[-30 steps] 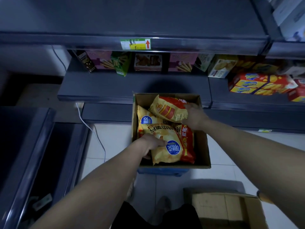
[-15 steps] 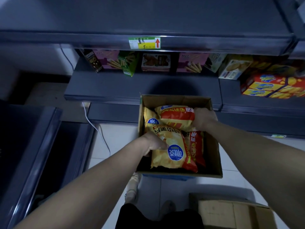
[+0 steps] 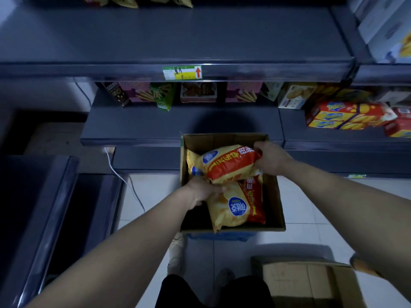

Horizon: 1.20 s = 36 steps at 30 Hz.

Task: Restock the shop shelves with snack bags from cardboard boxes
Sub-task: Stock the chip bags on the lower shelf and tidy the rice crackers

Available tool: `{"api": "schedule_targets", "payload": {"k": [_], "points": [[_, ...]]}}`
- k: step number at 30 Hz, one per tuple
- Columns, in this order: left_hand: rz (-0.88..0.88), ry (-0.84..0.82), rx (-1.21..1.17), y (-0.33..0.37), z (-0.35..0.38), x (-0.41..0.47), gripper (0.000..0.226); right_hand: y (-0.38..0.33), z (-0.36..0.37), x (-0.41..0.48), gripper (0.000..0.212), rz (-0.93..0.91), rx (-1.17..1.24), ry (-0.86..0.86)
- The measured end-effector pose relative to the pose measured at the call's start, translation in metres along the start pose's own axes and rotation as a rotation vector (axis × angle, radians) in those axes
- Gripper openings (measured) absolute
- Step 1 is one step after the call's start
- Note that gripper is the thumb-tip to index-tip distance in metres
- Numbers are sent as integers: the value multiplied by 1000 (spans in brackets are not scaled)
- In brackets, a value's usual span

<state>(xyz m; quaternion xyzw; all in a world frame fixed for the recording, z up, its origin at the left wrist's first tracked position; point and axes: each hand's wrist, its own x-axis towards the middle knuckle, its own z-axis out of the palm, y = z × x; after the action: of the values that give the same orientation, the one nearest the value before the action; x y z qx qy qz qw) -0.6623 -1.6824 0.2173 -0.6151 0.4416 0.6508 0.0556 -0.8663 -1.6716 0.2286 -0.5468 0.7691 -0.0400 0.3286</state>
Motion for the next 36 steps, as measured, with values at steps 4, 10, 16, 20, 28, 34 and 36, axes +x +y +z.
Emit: {"api": "schedule_targets", "payload": {"k": [4,10,16,20,28,34,36], "points": [[112,-186,-286,23,0,-17,47,-3,3,-8,38,11,81,23],[82,-77,-599,32,4,-25,72,-22,8,-24,38,-58,158,-56],[115,281,-773,41,-6,-27,74,-43,1,-41,32,-153,348,-259],[260,338,-540,39,-31,-28,66,-36,-6,-47,11,-16,462,-379],[396,262,-283,33,-67,-37,55,-17,39,-39,38,351,316,-356],[412,225,-263,16,-83,-36,59,-11,74,-35,73,518,541,-440],[406,226,-279,11,-87,-35,59,-10,82,-30,77,544,609,-438]]}}
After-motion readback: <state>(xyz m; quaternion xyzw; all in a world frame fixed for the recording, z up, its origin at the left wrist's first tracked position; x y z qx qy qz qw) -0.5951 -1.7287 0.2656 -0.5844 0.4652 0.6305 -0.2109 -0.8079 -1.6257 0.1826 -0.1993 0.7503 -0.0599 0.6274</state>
